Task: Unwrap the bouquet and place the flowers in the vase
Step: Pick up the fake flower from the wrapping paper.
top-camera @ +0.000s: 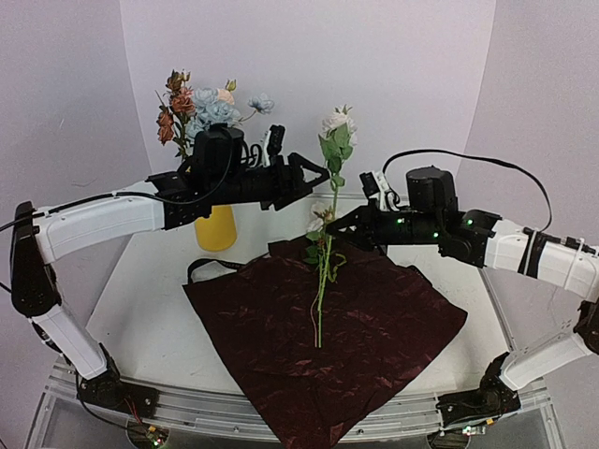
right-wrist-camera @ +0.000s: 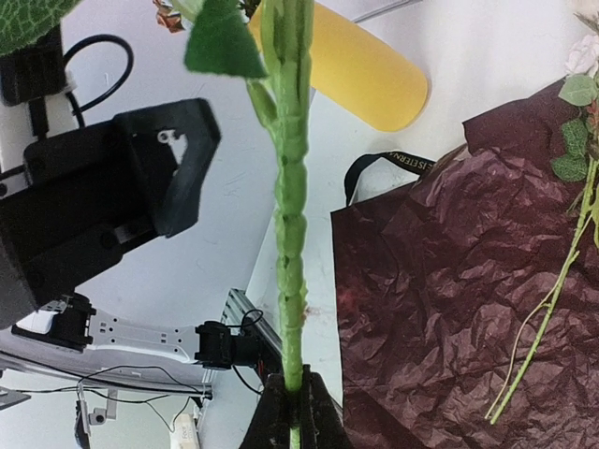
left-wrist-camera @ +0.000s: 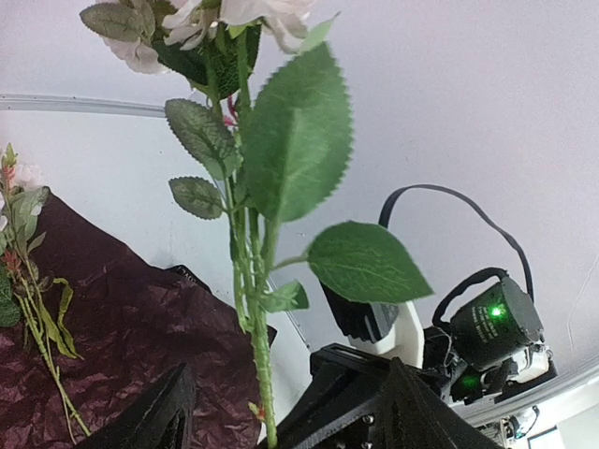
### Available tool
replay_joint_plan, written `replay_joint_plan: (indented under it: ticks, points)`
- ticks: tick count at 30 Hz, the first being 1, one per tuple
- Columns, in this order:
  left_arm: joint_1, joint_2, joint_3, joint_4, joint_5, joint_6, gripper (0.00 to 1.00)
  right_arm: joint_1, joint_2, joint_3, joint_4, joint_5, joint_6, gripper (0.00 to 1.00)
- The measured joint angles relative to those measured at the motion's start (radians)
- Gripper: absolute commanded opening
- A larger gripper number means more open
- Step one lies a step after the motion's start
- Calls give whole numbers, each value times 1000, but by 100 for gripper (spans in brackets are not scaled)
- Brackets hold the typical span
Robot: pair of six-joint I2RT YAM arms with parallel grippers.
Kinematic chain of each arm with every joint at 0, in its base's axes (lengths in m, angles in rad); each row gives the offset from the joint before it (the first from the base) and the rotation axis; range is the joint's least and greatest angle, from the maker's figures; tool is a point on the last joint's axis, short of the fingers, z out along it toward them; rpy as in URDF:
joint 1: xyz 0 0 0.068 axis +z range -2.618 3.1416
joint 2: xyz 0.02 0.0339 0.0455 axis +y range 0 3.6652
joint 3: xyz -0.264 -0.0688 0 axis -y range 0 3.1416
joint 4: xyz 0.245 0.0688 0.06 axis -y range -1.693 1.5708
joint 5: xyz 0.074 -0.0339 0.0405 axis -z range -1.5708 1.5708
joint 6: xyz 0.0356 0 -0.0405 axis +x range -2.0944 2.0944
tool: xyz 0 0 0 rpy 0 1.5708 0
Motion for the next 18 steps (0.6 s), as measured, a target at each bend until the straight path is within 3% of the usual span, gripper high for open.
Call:
replay_joint_plan:
  ticks: [3, 10, 18]
  points:
    - [7, 36, 24, -2, 29, -12, 68, 0, -8, -2, 13, -15, -5, 0]
    - [7, 107, 75, -5, 98, -38, 47, 0, -22, -13, 24, -50, -18, 0]
    - [8, 120, 106, -3, 124, -46, 34, 2, -22, -30, 33, -101, -19, 0]
